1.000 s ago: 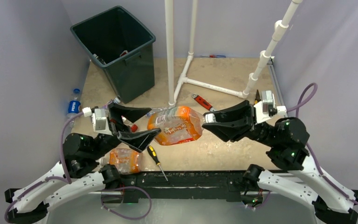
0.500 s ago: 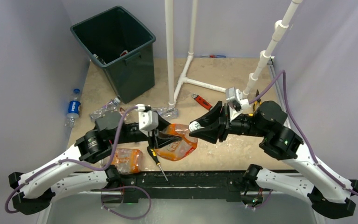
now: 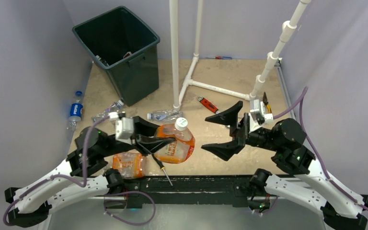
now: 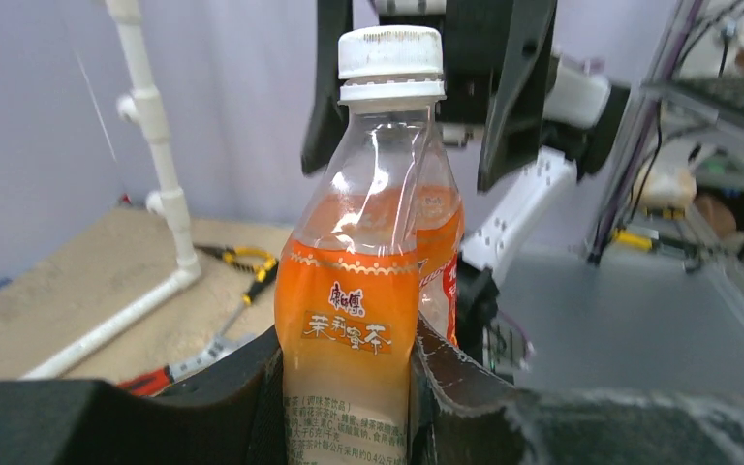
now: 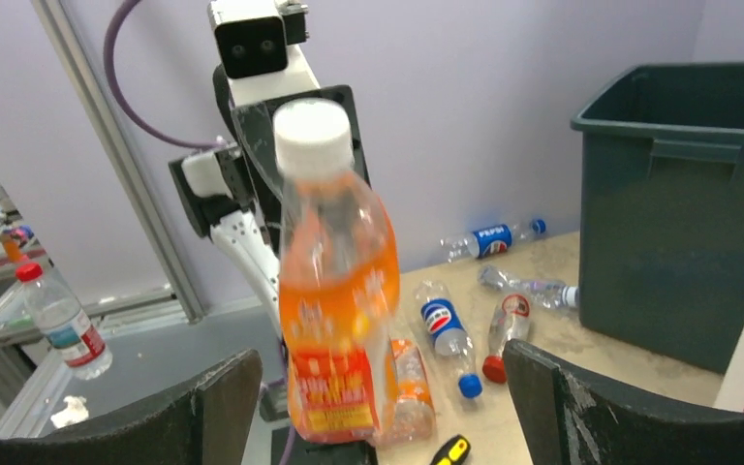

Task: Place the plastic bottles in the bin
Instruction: Place the plastic bottle in the trash bin.

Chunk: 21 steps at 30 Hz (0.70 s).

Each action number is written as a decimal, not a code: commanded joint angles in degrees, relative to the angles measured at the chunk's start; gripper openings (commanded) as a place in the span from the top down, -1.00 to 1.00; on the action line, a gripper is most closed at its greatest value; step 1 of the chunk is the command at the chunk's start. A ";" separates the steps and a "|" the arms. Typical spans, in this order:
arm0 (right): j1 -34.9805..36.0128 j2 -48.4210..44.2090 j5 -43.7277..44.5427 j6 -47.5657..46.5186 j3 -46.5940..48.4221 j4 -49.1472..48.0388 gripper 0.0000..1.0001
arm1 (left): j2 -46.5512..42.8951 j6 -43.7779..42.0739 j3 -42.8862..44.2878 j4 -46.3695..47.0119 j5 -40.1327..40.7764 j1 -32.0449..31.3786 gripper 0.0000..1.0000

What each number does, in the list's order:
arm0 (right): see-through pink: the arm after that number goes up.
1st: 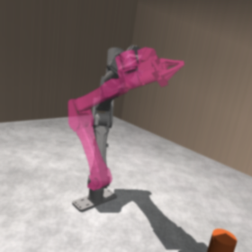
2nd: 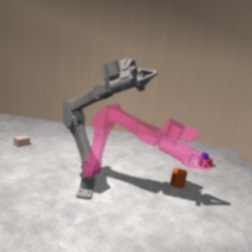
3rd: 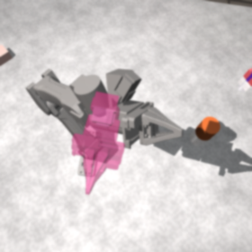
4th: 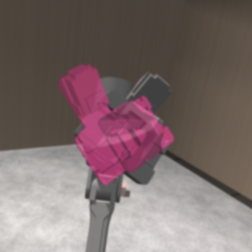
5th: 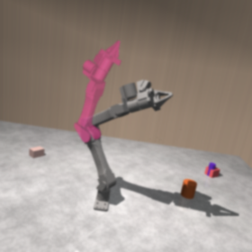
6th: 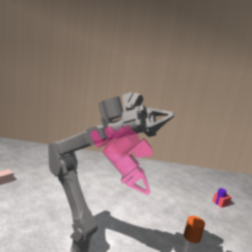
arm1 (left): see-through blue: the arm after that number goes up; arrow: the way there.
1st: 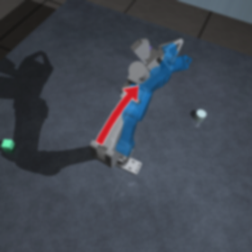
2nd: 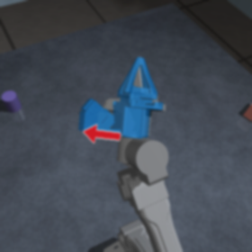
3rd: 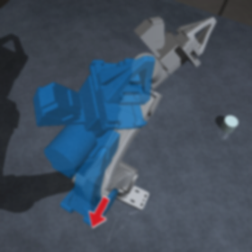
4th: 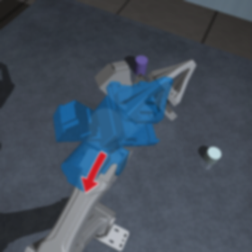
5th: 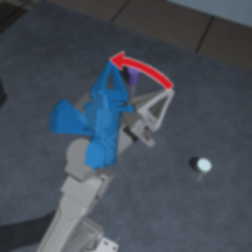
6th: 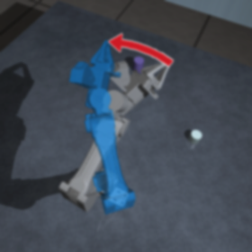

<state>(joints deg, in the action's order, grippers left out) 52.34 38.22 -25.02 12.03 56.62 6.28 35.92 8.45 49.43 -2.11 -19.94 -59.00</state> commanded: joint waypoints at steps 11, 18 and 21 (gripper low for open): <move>-0.02 4.34 -5.22 12.52 -10.13 -32.33 -0.98 | 1.14 12.87 -4.36 21.76 5.37 -0.06 1.00; 0.36 9.57 -9.68 15.31 -9.45 -37.90 -0.98 | 1.26 12.91 -5.00 23.60 9.26 -0.06 1.00; 0.94 11.42 -10.12 15.14 -8.71 -37.40 -0.98 | 1.33 13.16 -5.20 24.93 10.53 -0.06 1.00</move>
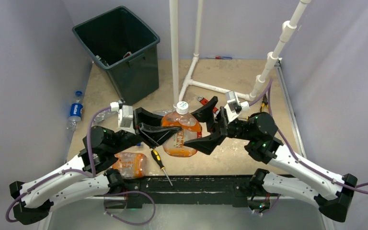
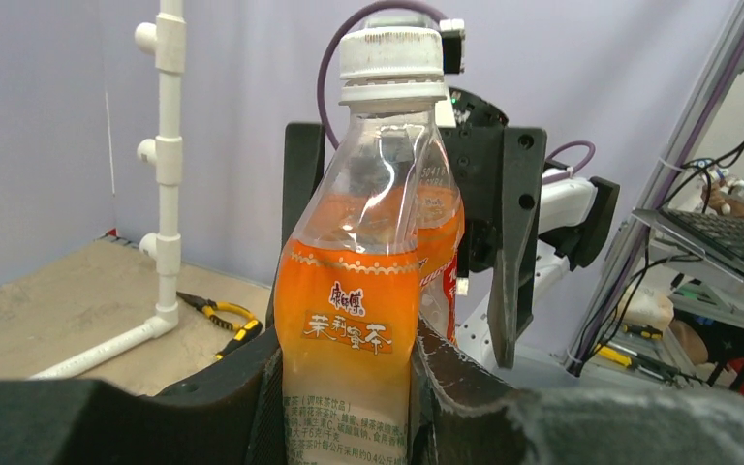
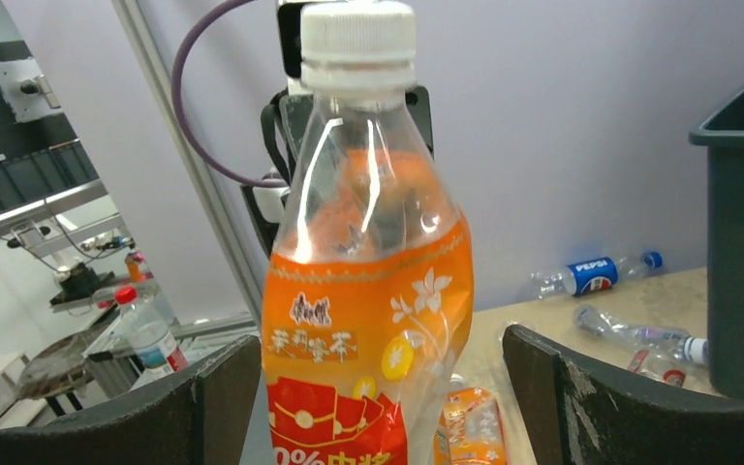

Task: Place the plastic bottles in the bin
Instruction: Place the plastic bottle in the trash bin.

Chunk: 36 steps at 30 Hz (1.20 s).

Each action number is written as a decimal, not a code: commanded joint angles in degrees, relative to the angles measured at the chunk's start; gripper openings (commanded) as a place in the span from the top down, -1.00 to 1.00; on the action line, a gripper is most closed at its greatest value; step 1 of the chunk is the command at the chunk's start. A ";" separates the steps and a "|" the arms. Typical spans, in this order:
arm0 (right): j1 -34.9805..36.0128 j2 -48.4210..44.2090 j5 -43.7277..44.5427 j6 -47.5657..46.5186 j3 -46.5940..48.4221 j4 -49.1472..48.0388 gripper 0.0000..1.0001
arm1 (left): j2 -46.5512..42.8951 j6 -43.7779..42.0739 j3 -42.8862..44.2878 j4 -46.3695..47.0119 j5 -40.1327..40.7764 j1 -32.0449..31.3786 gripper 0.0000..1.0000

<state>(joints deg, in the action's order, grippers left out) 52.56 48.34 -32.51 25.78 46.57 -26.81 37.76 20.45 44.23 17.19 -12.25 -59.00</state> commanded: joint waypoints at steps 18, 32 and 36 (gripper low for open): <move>3.57 6.48 2.00 5.42 -2.09 -14.23 -0.46 | -0.05 3.60 -1.09 11.00 3.29 -0.06 1.00; 4.22 4.53 3.84 1.76 -2.25 -11.53 0.50 | -1.44 2.34 1.26 4.78 4.53 -0.06 -0.34; 4.22 1.83 5.88 -1.51 -2.45 -5.64 0.58 | -3.66 -1.28 3.78 0.39 9.16 -0.10 -0.58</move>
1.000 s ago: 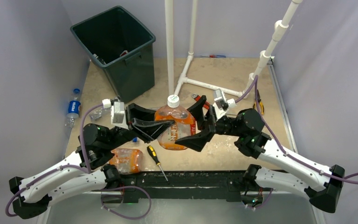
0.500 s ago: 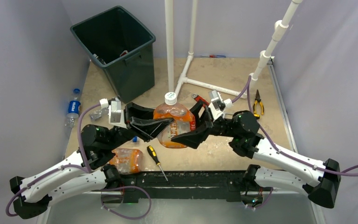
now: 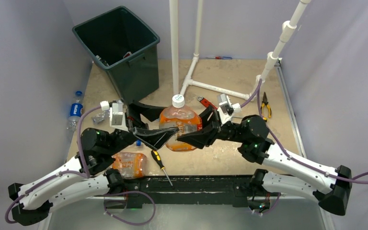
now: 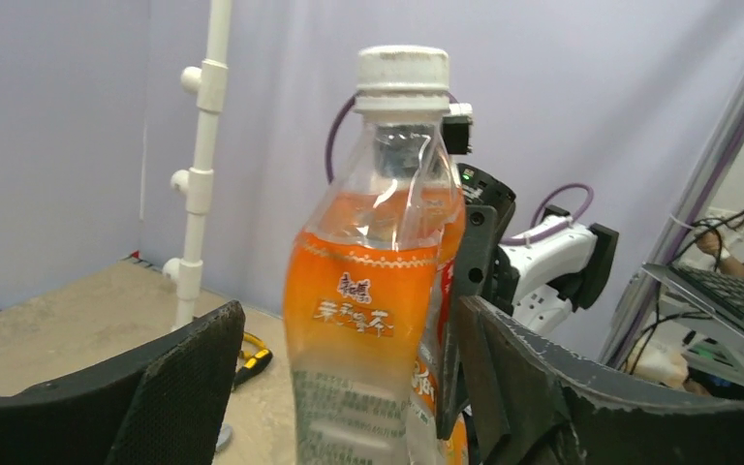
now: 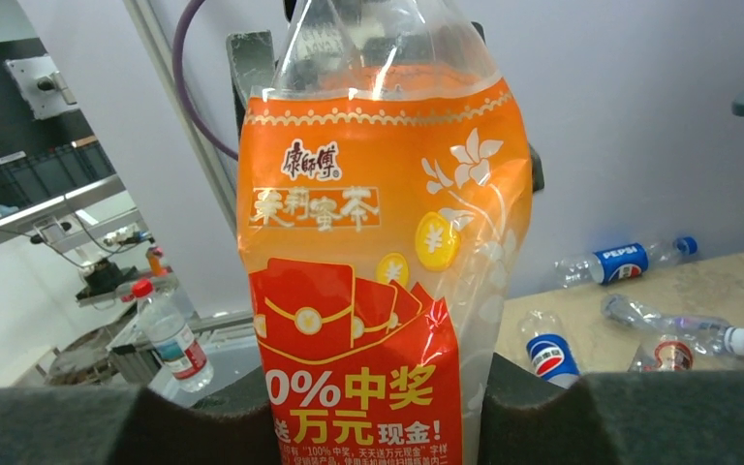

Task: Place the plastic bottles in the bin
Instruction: Place the plastic bottle in the trash bin.

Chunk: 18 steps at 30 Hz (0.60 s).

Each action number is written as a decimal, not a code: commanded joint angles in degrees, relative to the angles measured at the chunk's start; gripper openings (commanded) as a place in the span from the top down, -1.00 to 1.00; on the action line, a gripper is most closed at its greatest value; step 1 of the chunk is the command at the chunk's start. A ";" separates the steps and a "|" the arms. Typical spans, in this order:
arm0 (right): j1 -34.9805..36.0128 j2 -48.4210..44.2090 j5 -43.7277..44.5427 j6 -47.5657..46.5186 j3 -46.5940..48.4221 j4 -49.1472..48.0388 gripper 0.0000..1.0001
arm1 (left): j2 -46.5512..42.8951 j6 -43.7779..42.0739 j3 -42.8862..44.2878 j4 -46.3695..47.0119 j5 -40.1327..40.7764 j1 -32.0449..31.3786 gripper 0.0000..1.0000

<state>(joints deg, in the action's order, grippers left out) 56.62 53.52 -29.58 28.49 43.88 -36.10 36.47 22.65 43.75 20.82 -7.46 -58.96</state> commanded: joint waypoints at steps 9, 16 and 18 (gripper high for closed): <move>0.16 -3.89 7.43 -6.85 -2.59 7.29 0.66 | 3.71 -8.80 14.49 -6.22 14.68 -0.10 -0.74; 0.16 -3.07 9.54 -8.55 -3.01 8.25 0.69 | 13.51 -8.24 23.99 -15.83 12.70 -0.10 -0.74; 0.16 -3.02 10.48 -8.94 -3.30 8.22 0.69 | 13.64 -8.07 22.54 -14.44 11.63 -0.10 -0.76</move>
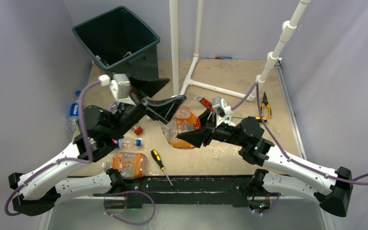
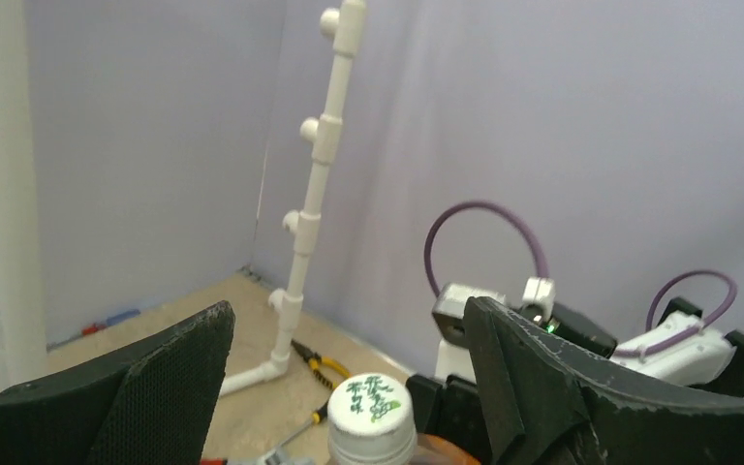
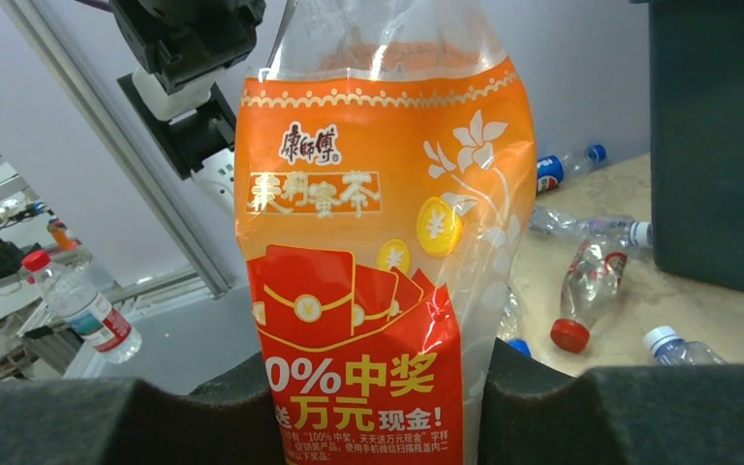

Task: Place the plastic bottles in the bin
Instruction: Place the plastic bottle in the trash bin.

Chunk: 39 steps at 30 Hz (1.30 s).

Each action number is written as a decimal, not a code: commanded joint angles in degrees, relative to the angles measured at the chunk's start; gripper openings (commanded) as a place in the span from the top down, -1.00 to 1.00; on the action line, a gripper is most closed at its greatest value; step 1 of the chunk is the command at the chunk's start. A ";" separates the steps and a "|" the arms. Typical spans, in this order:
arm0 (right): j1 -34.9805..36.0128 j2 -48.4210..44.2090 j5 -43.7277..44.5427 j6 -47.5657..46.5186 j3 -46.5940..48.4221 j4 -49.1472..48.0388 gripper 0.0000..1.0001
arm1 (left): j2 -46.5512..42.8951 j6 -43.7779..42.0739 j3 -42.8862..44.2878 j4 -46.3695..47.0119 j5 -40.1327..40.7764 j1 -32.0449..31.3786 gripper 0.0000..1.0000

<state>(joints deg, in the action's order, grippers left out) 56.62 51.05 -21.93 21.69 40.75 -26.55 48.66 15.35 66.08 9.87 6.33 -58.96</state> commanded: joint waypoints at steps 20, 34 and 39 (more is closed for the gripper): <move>0.17 0.58 6.30 -2.88 -0.64 0.04 0.64 | 4.22 -0.94 1.09 -7.14 -1.86 -0.10 1.00; 0.16 -6.29 3.64 -1.11 0.51 7.58 -0.98 | -2.48 -22.00 2.96 -5.63 29.58 -0.10 1.00; 0.16 -9.72 4.28 -1.52 -2.50 9.99 -0.98 | 0.74 -43.72 3.13 16.18 42.06 -0.10 1.00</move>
<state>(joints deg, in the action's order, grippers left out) 56.62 43.59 -17.47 20.40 39.81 -18.59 46.35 -7.11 67.22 6.94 34.89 -59.11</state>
